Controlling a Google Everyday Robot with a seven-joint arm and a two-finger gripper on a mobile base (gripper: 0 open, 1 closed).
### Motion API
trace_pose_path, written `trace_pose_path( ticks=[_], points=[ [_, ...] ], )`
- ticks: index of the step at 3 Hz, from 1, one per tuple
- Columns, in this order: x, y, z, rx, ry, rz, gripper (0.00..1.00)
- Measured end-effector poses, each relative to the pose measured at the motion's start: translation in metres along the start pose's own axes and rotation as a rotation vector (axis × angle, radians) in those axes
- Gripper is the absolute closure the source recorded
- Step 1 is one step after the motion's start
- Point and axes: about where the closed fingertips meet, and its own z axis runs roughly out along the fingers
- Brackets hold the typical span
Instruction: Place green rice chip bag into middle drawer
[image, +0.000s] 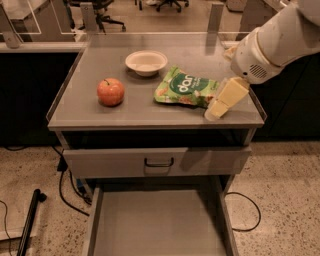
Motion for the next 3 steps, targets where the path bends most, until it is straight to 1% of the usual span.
trace_pose_path(
  ticks=[1, 2, 3],
  points=[
    [-0.004, -0.015, 0.021, 0.021, 0.016, -0.023, 0.00],
    [-0.004, -0.031, 0.046, 0.035, 0.035, -0.027, 0.00],
    [0.000, -0.041, 0.071, 0.024, 0.045, -0.010, 0.00]
  ],
)
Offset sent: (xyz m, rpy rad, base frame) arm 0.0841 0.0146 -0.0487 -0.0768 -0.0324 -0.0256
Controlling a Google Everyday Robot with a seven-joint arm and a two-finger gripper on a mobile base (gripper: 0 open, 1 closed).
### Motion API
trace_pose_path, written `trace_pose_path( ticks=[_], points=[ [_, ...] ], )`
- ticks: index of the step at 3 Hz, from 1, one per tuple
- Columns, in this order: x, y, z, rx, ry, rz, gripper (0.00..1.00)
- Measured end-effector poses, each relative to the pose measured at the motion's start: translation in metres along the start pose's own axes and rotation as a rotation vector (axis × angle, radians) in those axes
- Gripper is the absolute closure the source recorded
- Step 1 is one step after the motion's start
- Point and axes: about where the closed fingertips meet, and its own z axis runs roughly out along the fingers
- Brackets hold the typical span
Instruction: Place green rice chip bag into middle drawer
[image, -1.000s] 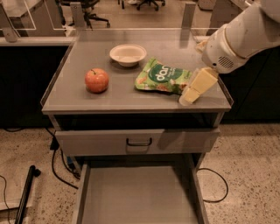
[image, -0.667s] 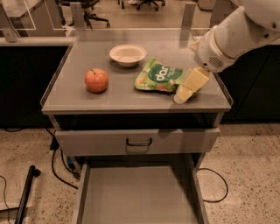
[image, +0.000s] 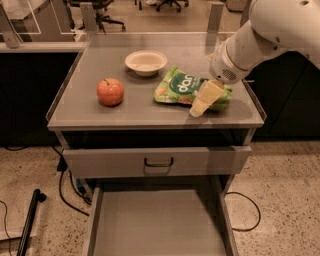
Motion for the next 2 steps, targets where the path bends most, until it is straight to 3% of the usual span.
trace_pose_path(
  ticks=[1, 2],
  points=[
    [0.0134, -0.0112, 0.0522, -0.029, 0.031, 0.045, 0.00],
    [0.0141, -0.0115, 0.0539, -0.030, 0.033, 0.046, 0.00]
  ],
)
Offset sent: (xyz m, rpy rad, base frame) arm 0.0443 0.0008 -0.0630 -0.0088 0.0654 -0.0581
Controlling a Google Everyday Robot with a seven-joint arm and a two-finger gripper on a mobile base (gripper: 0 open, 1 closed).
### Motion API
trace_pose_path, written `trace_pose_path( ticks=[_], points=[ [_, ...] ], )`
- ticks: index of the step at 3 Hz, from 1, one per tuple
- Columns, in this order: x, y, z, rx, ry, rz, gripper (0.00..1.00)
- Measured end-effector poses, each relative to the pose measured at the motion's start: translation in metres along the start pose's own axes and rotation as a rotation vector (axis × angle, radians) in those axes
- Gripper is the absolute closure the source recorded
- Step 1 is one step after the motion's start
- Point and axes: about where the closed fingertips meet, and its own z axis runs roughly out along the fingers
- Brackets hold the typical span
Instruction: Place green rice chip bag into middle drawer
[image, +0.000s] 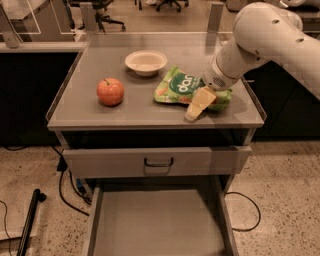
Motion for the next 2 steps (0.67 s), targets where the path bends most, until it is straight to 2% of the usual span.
trace_pose_path(
  ticks=[2],
  points=[
    [0.0000, 0.0000, 0.0001, 0.000, 0.000, 0.000, 0.46]
  ],
)
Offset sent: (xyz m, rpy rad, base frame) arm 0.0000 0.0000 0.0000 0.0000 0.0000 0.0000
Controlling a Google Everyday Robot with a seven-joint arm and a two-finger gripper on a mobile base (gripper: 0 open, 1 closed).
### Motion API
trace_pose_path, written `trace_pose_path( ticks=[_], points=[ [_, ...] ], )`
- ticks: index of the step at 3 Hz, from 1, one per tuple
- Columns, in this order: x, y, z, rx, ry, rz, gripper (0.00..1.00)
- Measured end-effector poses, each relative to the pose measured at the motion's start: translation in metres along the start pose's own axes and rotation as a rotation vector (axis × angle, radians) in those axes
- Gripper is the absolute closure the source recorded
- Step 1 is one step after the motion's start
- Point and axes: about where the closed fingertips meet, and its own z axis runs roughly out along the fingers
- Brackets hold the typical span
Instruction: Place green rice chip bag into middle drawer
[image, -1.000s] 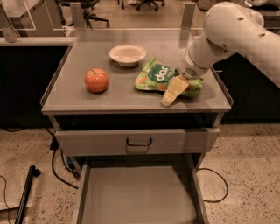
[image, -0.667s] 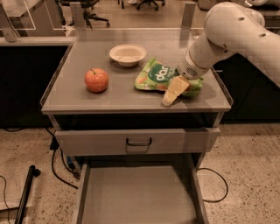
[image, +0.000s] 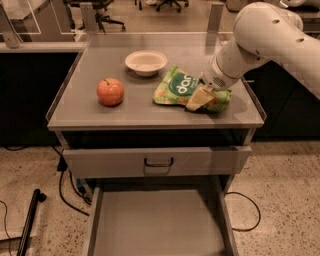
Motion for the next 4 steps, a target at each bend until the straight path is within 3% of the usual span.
trace_pose_path(
  ticks=[2, 4],
  points=[
    [0.0000, 0.0001, 0.0001, 0.000, 0.000, 0.000, 0.95],
    [-0.0017, -0.0012, -0.0040, -0.003, -0.005, -0.008, 1.00]
  ],
)
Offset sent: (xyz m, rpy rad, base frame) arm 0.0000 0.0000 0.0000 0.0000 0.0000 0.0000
